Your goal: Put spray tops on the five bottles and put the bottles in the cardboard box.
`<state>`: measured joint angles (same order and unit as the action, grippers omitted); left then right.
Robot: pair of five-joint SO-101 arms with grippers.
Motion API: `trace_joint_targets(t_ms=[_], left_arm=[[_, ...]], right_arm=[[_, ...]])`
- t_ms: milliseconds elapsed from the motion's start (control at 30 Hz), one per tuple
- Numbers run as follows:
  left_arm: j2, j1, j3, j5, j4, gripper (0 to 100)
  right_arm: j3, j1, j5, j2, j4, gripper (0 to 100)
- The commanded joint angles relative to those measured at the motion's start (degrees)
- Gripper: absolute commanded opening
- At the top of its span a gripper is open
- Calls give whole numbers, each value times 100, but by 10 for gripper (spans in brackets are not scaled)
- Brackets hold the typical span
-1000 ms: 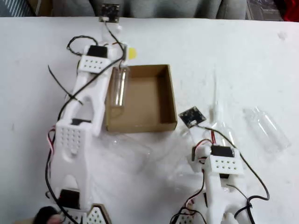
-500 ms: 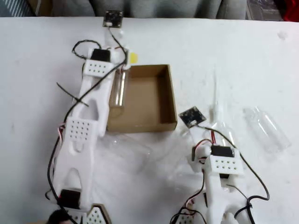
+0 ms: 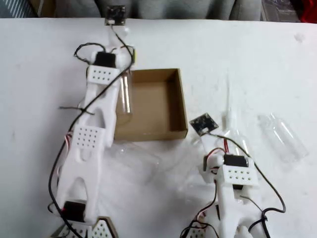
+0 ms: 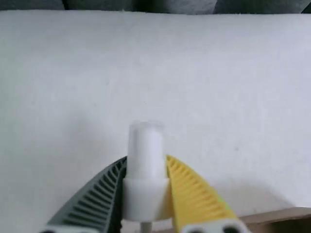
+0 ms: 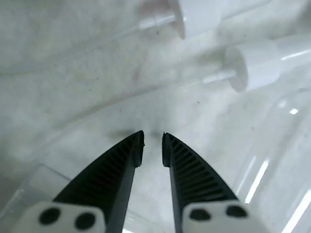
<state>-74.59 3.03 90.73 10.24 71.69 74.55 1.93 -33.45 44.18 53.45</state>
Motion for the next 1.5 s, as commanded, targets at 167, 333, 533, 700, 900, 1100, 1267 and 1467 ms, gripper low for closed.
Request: trace_joint_targets(t_ms=[167,333,533,700,900,1100,1267,1467], left_arm=[[418,171,510,141,949,20],[980,382,510,132,1662,20],[1534,479,510,132,2338,20],[1833,479,510,123,2892,19],[1903,488,510,167,3077,17],[1956,725,510,422,3077,16],[2352,866,484,440,3077,16],[2589,760,457,440,3103,16]], right_arm=[[-26,13,53,75,-145,41],[-26,13,53,75,-163,41],[-26,22,53,75,-171,41],[-26,22,53,75,-171,41],[-26,22,53,75,-180,41],[-26,57,44,75,-180,41],[-35,233,-132,75,-251,41],[-35,242,-141,75,-259,41]])
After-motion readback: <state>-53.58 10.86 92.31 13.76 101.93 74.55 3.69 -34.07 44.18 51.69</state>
